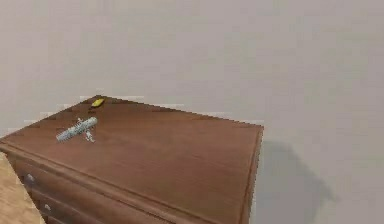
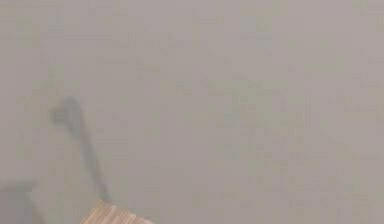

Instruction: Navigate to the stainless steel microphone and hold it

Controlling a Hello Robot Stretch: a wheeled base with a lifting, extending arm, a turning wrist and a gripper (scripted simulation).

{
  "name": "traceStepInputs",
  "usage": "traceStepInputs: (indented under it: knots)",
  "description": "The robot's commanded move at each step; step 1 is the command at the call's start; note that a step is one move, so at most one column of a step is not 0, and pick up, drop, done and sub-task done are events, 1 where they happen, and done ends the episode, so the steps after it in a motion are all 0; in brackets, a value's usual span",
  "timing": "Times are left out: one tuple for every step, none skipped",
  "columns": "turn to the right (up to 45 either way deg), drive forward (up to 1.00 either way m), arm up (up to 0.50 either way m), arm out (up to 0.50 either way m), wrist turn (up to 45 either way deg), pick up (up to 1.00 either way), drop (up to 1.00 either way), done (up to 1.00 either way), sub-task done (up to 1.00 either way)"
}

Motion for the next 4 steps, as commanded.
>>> traceStepInputs:
  knots:
    - [-45.0, 0.00, 0.00, 0.00, 0.0, 0.00, 0.00, 0.00, 0.00]
    - [-45.0, 0.00, 0.00, 0.00, 0.0, 0.00, 0.00, 0.00, 0.00]
    - [-24.0, 0.00, 0.00, 0.00, 0.0, 0.00, 0.00, 0.00, 0.00]
    - [45.0, 0.00, 0.00, 0.00, 0.0, 0.00, 0.00, 0.00, 0.00]
